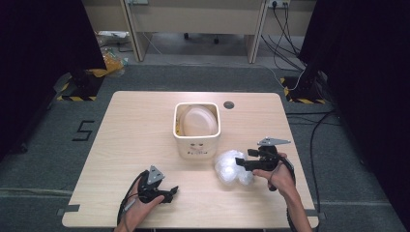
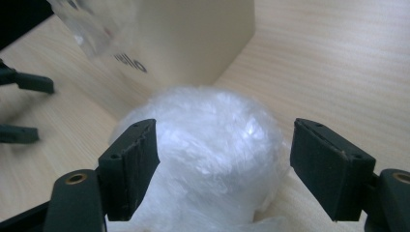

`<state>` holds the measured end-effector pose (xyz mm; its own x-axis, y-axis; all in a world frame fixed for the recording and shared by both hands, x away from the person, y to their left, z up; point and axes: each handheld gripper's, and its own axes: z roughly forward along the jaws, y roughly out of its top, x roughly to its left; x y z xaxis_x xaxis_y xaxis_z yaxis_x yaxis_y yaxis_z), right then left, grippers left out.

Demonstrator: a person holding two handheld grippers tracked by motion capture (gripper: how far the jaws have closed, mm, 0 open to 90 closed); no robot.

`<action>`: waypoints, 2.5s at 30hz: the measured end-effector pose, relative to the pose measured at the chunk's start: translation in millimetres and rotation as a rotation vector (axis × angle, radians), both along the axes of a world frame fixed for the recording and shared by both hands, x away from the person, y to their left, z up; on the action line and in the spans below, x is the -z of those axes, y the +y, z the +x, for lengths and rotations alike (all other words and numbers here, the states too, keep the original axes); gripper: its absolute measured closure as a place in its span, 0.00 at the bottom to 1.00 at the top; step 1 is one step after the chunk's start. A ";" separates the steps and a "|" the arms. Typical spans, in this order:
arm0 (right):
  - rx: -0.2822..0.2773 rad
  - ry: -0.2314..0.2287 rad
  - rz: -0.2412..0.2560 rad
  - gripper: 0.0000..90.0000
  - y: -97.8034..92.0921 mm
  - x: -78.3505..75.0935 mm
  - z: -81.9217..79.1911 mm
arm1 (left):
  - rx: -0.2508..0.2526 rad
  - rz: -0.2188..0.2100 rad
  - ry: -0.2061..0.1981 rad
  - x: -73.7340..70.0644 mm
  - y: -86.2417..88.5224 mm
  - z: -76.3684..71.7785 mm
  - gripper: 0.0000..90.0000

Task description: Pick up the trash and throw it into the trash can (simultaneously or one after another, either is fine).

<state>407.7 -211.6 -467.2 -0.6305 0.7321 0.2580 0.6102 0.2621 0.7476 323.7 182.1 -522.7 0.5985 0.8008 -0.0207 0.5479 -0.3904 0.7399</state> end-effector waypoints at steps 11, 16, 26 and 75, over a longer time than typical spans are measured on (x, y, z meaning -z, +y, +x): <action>-0.022 0.068 0.037 0.39 1.7 21.7 -1.4 | -0.001 0.000 -0.001 0.1 0.2 -0.3 0.15; -0.037 0.072 0.059 0.49 -1.4 23.6 -5.4 | 0.000 0.001 -0.001 0.1 0.3 -0.4 0.15; -0.054 0.061 0.059 0.66 -1.9 17.9 -10.2 | -0.003 0.000 -0.001 0.1 0.4 -0.7 0.15; -0.014 -0.123 0.237 0.73 -42.9 -76.9 -9.9 | -0.005 -0.002 -0.002 0.3 0.9 -1.3 0.14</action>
<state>397.8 -254.5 -390.4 -0.6772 0.6517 0.3417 0.5085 0.0789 0.8574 322.4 183.0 -522.9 0.5948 0.8036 -0.0209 0.5483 -0.3865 0.7416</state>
